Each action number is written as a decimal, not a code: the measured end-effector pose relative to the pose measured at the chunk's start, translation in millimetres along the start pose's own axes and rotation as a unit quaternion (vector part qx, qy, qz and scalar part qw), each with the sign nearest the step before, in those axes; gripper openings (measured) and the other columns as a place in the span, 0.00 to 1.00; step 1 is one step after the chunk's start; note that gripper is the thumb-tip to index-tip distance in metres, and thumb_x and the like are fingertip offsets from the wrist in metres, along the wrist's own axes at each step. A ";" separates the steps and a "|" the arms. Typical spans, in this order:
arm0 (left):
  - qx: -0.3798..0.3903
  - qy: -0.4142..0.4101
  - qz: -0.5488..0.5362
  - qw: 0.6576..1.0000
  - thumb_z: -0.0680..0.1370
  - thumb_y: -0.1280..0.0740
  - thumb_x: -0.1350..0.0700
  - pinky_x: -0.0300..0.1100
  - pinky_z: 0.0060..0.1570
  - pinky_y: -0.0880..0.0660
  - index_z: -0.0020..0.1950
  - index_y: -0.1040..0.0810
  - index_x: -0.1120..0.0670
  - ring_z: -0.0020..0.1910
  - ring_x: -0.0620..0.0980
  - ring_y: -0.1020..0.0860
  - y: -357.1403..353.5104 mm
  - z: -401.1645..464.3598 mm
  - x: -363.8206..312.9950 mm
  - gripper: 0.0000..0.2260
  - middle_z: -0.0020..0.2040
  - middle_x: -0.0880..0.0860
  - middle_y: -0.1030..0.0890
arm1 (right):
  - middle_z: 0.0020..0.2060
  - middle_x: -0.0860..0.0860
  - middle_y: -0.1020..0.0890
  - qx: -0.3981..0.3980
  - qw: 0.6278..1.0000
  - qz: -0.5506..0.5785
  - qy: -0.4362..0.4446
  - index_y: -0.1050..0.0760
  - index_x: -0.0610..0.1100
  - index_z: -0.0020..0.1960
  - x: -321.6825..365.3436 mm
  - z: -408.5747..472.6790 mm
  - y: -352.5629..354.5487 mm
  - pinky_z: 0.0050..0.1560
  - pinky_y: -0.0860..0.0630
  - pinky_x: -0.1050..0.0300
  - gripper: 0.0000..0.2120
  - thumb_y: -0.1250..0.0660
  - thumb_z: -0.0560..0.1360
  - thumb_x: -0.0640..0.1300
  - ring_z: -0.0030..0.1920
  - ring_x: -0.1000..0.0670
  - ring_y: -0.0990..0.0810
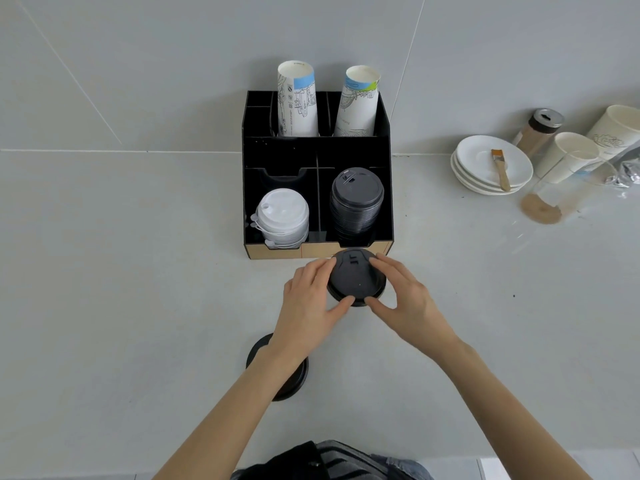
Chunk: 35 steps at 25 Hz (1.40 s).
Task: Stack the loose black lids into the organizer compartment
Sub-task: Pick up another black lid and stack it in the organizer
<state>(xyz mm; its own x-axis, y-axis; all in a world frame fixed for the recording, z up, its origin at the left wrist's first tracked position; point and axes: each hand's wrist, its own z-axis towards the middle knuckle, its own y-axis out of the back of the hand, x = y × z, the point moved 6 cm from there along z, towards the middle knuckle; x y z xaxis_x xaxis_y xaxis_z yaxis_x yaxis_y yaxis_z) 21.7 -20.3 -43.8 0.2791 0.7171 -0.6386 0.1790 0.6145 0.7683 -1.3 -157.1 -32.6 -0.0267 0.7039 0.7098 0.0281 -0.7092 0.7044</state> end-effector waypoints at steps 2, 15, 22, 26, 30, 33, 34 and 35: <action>-0.025 -0.008 -0.005 1.000 0.73 0.34 0.50 0.48 0.65 0.37 0.68 0.38 0.55 0.66 0.51 0.34 5.8 9.8 -7.2 0.26 0.67 0.53 0.31 | 0.68 0.48 0.33 -0.004 1.000 -0.027 0.009 0.38 0.45 0.67 2.0 11.3 10.7 0.62 0.44 0.71 0.27 0.33 0.71 0.40 0.68 0.49 0.36; -0.087 0.016 -0.022 0.996 0.73 0.33 0.53 0.49 0.64 0.34 0.67 0.37 0.60 0.65 0.57 0.33 25.2 69.3 -28.5 0.26 0.65 0.59 0.31 | 0.66 0.45 0.30 0.022 0.993 -0.095 0.071 0.36 0.42 0.66 13.8 81.3 60.5 0.57 0.44 0.74 0.25 0.33 0.71 0.38 0.64 0.46 0.30; -0.089 0.024 -0.018 0.996 0.74 0.34 0.55 0.50 0.63 0.33 0.68 0.38 0.62 0.64 0.59 0.33 21.2 92.2 -29.4 0.25 0.66 0.61 0.31 | 0.68 0.47 0.31 0.075 0.988 -0.106 0.082 0.36 0.43 0.67 5.0 121.2 72.3 0.62 0.40 0.67 0.26 0.33 0.71 0.38 0.66 0.48 0.31; -0.092 0.035 -0.016 0.995 0.74 0.35 0.56 0.51 0.62 0.31 0.67 0.38 0.62 0.63 0.60 0.31 19.1 103.4 -26.0 0.25 0.65 0.63 0.31 | 0.69 0.48 0.32 0.104 0.983 -0.119 0.090 0.36 0.45 0.67 -2.5 140.6 70.9 0.64 0.40 0.63 0.26 0.33 0.71 0.39 0.67 0.48 0.32; -0.096 0.046 -0.015 0.994 0.74 0.37 0.55 0.51 0.60 0.30 0.67 0.37 0.63 0.62 0.61 0.30 15.2 113.1 -21.7 0.24 0.64 0.63 0.31 | 0.70 0.49 0.34 0.131 0.978 -0.136 0.092 0.37 0.45 0.67 -8.6 158.2 68.5 0.63 0.45 0.68 0.26 0.34 0.72 0.39 0.69 0.48 0.34; -0.091 0.055 -0.022 0.994 0.74 0.39 0.53 0.52 0.61 0.30 0.67 0.38 0.63 0.62 0.61 0.31 10.3 115.0 -21.0 0.25 0.64 0.64 0.31 | 0.70 0.48 0.34 0.140 0.976 -0.138 0.088 0.37 0.45 0.67 -10.2 166.7 66.5 0.63 0.42 0.66 0.26 0.34 0.71 0.39 0.67 0.47 0.33; -0.091 0.057 -0.022 0.994 0.74 0.41 0.52 0.53 0.61 0.30 0.67 0.38 0.63 0.62 0.61 0.31 8.7 114.9 -20.7 0.26 0.64 0.64 0.31 | 0.70 0.48 0.34 0.141 0.977 -0.135 0.087 0.37 0.45 0.67 -9.7 168.6 65.8 0.63 0.41 0.65 0.26 0.34 0.72 0.39 0.67 0.47 0.32; -0.092 0.059 -0.019 0.994 0.73 0.43 0.49 0.53 0.61 0.30 0.67 0.38 0.63 0.62 0.61 0.30 7.8 114.7 -20.7 0.27 0.64 0.64 0.31 | 0.70 0.48 0.34 0.142 0.977 -0.131 0.085 0.37 0.44 0.68 -9.5 170.1 65.0 0.63 0.41 0.64 0.26 0.34 0.72 0.39 0.67 0.46 0.32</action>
<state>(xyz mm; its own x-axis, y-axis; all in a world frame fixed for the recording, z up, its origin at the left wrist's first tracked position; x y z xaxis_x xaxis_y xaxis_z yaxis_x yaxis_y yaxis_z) 125.5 -68.1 -19.6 0.1604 0.7196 -0.6756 0.0077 0.6835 0.7299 170.8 -203.3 6.4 -0.2359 0.8261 0.5117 0.2730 -0.4490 0.8508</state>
